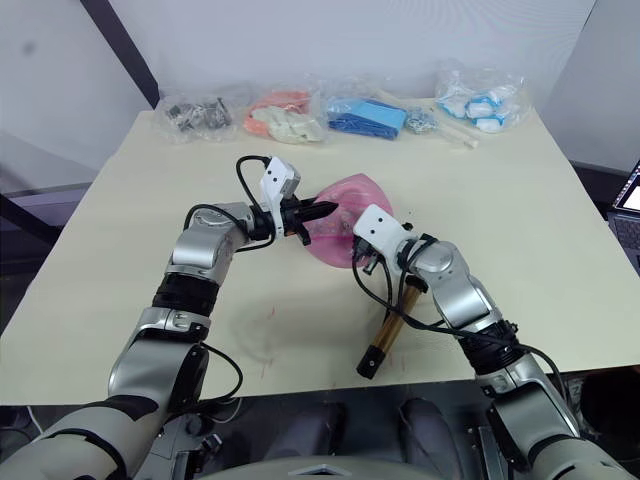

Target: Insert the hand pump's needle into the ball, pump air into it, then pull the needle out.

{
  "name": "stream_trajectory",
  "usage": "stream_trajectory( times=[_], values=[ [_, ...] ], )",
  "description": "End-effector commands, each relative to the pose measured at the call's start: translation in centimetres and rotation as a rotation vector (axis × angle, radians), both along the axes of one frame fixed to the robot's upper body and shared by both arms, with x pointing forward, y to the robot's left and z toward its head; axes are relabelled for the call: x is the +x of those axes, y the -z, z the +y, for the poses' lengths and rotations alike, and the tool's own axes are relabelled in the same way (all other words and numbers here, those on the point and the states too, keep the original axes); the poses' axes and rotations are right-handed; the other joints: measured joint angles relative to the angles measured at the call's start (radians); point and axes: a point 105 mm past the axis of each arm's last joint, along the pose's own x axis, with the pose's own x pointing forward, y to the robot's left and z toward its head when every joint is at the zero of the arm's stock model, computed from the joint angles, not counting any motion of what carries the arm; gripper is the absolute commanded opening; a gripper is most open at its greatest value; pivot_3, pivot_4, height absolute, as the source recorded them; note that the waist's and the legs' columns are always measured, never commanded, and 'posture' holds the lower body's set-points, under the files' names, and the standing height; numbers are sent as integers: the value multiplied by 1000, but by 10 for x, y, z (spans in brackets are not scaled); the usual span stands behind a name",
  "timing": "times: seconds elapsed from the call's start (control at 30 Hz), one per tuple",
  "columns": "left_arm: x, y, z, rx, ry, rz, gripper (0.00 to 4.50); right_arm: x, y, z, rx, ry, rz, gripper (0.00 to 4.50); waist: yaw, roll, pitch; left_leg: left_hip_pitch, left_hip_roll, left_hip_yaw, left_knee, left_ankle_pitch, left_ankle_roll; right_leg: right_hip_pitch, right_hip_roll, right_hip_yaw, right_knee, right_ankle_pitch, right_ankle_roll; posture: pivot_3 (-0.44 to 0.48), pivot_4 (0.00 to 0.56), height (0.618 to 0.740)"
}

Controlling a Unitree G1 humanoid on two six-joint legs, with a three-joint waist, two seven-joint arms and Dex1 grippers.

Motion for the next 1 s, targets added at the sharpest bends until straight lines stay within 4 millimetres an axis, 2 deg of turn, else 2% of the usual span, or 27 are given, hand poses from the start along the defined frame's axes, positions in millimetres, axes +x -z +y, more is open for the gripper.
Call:
stream_trajectory(
  times=[0.03, 0.4, 1.0],
  values=[
    [-5, 40, 12, 64, -60, 129, 0, 2, 18, -13, -74, 54, 66, 367, 0, 0, 0, 0, 0, 0, 0, 0, 0, 0, 0, 0, 0, 0, 0, 0, 150, 740],
    [-5, 43, 13, 64, -65, 145, 0, 7, 37, -10, -228, 66, 150, 367, -4, 0, -1, 1, 0, 1, 3, 0, 0, 1, 1, 0, 1, 1, -1, 0, 150, 740],
    [-8, 46, 15, 56, -81, 165, 0, 11, 56, -6, -223, 86, 213, 367, -26, 2, -12, 3, 0, 1, 7, -1, 2, 3, 1, 1, 5, 3, -2, 0, 150, 740]
  ],
)
